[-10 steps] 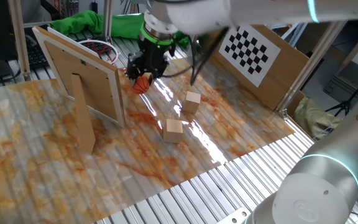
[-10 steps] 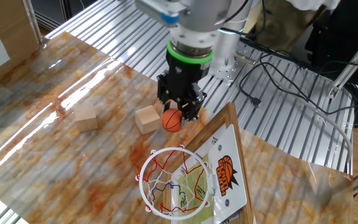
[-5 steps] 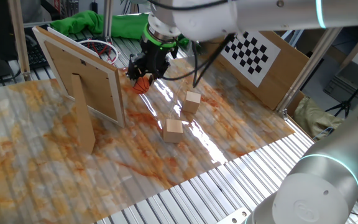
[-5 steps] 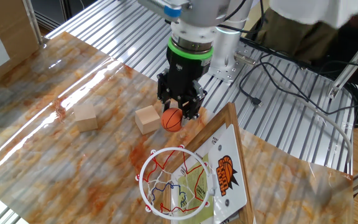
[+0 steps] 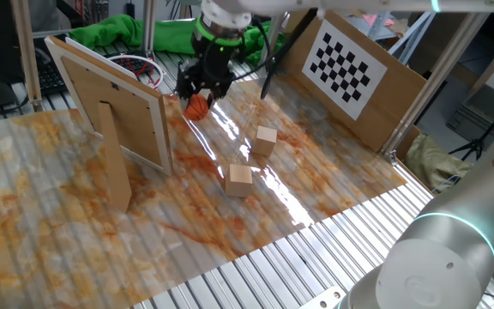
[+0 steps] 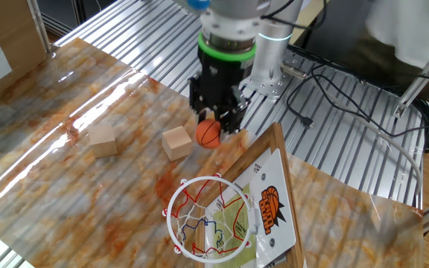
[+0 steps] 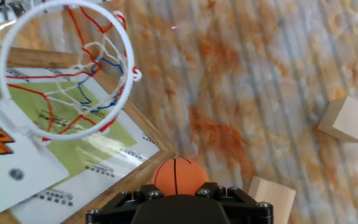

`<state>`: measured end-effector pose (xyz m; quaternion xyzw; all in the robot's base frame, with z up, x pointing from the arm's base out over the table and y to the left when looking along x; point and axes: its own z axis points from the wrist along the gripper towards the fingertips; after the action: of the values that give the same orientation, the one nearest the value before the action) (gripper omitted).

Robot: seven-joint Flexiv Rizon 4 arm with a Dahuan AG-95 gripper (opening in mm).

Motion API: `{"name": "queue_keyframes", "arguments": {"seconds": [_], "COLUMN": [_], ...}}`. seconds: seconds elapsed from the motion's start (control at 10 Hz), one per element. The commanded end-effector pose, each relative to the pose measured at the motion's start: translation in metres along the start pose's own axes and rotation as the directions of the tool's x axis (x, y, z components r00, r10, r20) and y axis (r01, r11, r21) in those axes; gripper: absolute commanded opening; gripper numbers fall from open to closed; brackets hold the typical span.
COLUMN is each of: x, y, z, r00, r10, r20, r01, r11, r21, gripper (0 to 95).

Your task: Grab a basketball, release it and shoot it into the basket

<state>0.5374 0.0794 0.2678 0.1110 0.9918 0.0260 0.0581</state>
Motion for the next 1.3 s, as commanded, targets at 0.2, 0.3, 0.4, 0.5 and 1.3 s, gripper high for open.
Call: {"name": "queue_keyframes", "arguments": {"seconds": [0.2,0.3,0.4,0.5,1.3], "x": [-0.018,-0.021,-0.023,-0.023,-0.044], "y": [0.023,0.028,0.036,0.042,0.090], "z": [-0.024,-0.029,-0.036,-0.039,-0.042], "r00": [0.999,0.998,0.997,0.996,0.990], "r10": [0.030,0.039,0.055,0.065,0.125], "r20": [-0.036,-0.046,-0.053,-0.055,-0.069], "r01": [-0.030,-0.039,-0.054,-0.065,-0.123], "r11": [1.000,0.999,0.999,0.998,0.992], "r21": [0.004,0.004,0.004,0.005,0.032], "gripper": [0.0,0.0,0.0,0.0,0.0]}}
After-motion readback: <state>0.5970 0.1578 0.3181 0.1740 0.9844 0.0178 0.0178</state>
